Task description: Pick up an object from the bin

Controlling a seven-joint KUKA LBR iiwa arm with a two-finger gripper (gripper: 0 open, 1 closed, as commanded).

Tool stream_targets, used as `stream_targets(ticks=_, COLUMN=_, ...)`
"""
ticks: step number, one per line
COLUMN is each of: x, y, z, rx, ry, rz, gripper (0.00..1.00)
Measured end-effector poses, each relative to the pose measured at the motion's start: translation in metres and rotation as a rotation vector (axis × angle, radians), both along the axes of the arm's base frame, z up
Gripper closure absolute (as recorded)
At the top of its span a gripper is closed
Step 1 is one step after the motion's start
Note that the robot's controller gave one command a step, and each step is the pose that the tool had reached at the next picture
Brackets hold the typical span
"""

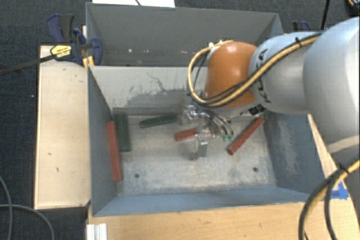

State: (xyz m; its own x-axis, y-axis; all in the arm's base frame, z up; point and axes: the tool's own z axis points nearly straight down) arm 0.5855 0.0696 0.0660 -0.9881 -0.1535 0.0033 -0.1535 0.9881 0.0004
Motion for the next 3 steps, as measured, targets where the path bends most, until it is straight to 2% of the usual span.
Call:
stream_targets(ticks=1, x=0.001, y=0.0, z=0.005, rx=0.002, ry=-0.006, rz=-0.004, gripper=1.0)
stream_targets(ticks=2, x=-0.02, y=0.023, z=0.128, rx=0.003, ry=-0.013, rz=-0.017, gripper=1.0)
stream_targets(ticks=3, x=-0.043, y=0.012, z=0.184, rx=0.001, ry=-0.01, rz=0.301, gripper=1.0)
